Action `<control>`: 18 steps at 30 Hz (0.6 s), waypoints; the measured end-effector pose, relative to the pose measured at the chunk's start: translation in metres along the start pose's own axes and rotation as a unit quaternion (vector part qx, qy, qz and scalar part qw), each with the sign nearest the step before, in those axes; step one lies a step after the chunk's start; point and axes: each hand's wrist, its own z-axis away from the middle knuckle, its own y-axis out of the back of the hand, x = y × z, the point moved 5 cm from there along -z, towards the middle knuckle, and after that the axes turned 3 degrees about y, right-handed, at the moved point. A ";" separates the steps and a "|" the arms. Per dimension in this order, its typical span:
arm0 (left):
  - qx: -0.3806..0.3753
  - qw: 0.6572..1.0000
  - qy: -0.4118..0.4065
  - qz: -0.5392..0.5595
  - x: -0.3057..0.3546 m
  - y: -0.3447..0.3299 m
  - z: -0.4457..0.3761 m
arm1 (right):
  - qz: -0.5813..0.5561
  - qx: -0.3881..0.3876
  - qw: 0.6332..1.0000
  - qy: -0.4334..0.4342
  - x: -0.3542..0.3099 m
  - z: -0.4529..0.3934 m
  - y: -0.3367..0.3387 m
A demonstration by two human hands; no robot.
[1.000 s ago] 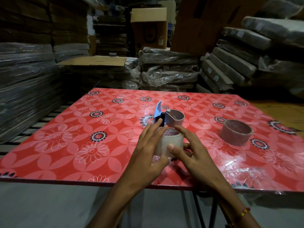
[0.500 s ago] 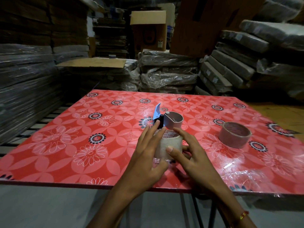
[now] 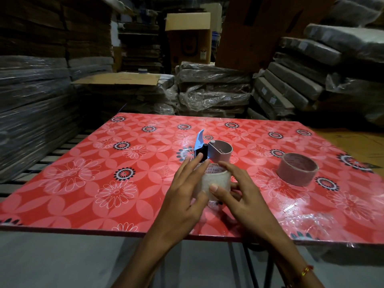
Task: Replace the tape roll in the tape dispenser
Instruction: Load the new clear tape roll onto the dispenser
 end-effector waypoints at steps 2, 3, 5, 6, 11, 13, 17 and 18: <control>0.016 1.000 0.000 0.001 -0.001 0.000 0.000 | 0.004 0.000 1.000 0.000 0.000 0.000 -0.001; 0.021 1.000 0.002 0.002 -0.001 0.000 0.000 | 0.007 -0.002 1.000 0.001 0.000 0.000 -0.001; 0.025 1.000 0.003 0.003 -0.003 0.000 0.000 | 0.013 -0.004 1.000 0.005 0.000 0.000 -0.002; 0.026 1.000 0.004 0.003 -0.003 0.000 0.000 | 0.015 -0.003 1.000 0.007 0.000 0.000 -0.002; 0.037 0.999 0.002 0.007 -0.004 0.002 -0.001 | 0.017 0.000 1.000 0.011 0.000 0.000 -0.003; 0.040 0.999 0.001 0.008 -0.004 0.001 -0.001 | 0.009 0.000 1.000 0.010 -0.001 0.001 -0.003; 0.046 0.999 -0.003 0.027 -0.003 0.002 -0.003 | 0.008 0.004 1.000 0.007 -0.001 0.001 -0.003; 0.053 0.998 -0.002 0.029 -0.002 0.003 -0.003 | 0.008 0.010 1.000 0.006 -0.001 0.001 -0.003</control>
